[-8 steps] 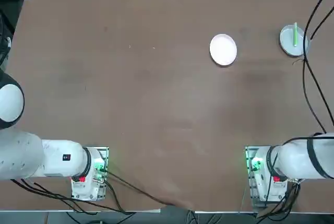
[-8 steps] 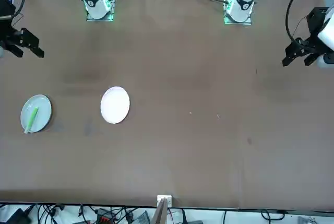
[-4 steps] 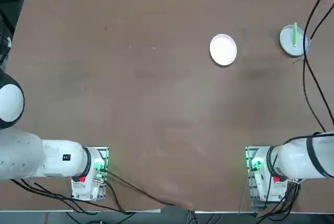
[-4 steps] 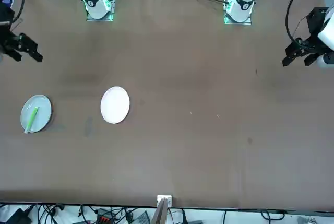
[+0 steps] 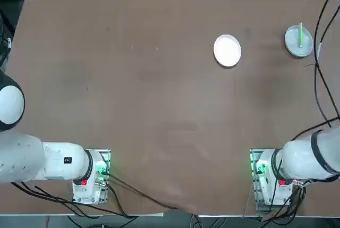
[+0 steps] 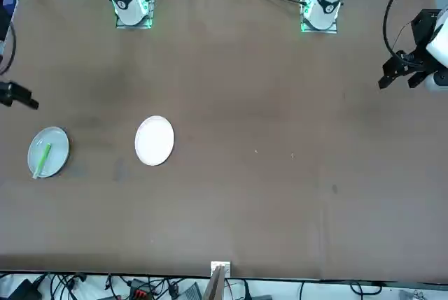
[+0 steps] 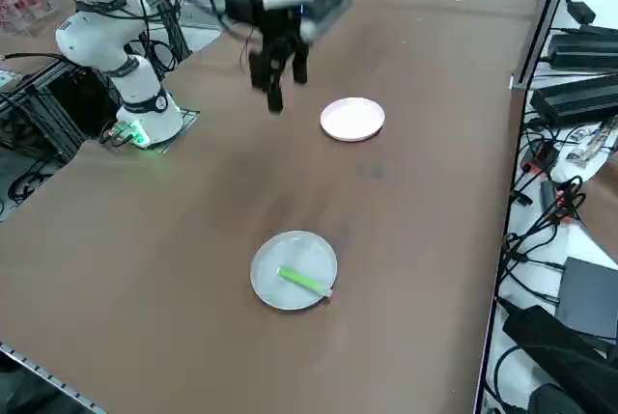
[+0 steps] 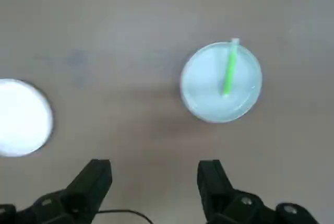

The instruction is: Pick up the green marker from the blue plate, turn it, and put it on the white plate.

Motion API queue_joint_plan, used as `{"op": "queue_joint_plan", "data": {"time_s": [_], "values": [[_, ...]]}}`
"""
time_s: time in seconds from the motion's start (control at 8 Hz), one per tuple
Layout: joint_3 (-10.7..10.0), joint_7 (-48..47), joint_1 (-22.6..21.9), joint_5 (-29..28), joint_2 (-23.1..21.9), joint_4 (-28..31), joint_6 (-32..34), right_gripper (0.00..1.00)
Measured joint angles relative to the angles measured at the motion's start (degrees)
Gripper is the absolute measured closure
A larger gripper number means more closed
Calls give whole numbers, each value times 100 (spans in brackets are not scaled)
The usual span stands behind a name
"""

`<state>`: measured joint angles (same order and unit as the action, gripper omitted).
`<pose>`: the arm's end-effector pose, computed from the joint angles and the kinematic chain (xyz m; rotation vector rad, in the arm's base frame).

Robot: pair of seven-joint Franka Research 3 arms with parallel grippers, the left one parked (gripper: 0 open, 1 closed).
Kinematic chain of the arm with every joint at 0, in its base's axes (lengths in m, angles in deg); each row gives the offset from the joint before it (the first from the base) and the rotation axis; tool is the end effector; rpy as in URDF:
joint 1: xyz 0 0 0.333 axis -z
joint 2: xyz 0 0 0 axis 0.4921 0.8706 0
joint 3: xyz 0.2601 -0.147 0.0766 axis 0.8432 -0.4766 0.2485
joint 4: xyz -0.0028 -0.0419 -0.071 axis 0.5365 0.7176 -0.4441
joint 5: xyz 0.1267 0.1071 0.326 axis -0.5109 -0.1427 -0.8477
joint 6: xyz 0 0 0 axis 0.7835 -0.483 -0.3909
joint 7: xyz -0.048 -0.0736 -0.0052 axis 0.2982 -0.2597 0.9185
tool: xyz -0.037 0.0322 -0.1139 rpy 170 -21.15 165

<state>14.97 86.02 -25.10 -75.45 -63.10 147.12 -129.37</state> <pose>0.5738 -0.1622 0.4820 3.0964 -0.1308 -0.0608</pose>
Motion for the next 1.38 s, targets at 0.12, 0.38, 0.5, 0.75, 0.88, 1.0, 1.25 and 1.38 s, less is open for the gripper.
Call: {"op": "queue_joint_plan", "data": {"time_s": [0.12,0.38,0.5,0.75,0.88,1.0,1.25,1.38], "values": [[-3,56,206,-1,272,164,-610,0],[-5,60,472,-1,698,648,-1772,0],[-4,93,589,-32,933,756,-2156,0],[-4,190,825,-256,1414,788,-2712,4],[-3,233,922,-352,1618,788,-2942,4],[-3,252,984,-432,1810,789,-3202,6],[0,256,1050,-674,2171,755,-3686,12],[1,272,1075,-838,2304,665,-3758,14]]}}
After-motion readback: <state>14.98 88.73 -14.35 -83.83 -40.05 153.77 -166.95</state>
